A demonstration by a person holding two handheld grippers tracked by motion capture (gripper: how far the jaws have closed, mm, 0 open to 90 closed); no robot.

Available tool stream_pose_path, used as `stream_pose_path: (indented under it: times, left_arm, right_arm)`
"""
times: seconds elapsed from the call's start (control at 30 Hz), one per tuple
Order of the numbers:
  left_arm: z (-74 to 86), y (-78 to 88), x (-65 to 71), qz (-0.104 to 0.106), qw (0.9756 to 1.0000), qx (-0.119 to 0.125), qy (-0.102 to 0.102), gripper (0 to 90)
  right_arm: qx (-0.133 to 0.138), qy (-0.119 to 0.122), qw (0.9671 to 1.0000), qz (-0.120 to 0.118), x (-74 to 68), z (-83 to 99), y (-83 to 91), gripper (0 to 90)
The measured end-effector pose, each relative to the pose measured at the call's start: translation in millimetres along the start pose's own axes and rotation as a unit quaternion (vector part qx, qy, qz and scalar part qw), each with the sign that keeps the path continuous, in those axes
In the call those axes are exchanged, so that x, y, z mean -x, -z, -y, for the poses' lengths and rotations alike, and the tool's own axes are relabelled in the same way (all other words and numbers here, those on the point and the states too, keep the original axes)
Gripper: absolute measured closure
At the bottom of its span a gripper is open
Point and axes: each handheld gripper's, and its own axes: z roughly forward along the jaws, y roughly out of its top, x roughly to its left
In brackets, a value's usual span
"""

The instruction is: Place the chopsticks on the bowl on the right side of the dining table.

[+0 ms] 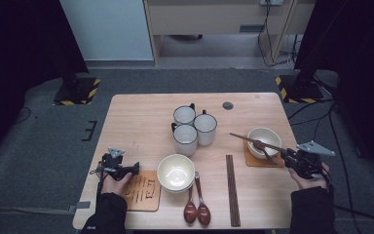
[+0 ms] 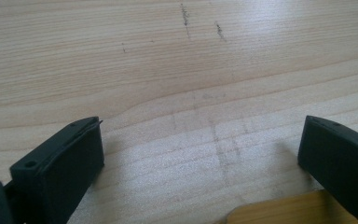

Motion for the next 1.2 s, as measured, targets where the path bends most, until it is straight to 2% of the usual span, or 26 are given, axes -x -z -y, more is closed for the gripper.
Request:
stream_pose_path:
  times: [0.2,0.53,1.2]
  left_arm:
    - [0.0,0.0,0.0,0.0,1.0,0.0,0.0,0.0]
    - [0.0,0.0,0.0,0.0,1.0,0.0,0.0,0.0]
    - [0.0,0.0,0.0,0.0,1.0,0.0,0.0,0.0]
  right_arm:
    - [-0.009,-0.009,0.9999,0.002,3.0,4.8,-1.2,73.6]
    - [-0.024,-0.011,0.9996,0.01,8.4,8.9,-12.0,74.0]
    - [-0.026,-0.021,0.9992,0.021,17.3,7.9,-20.8,70.9]
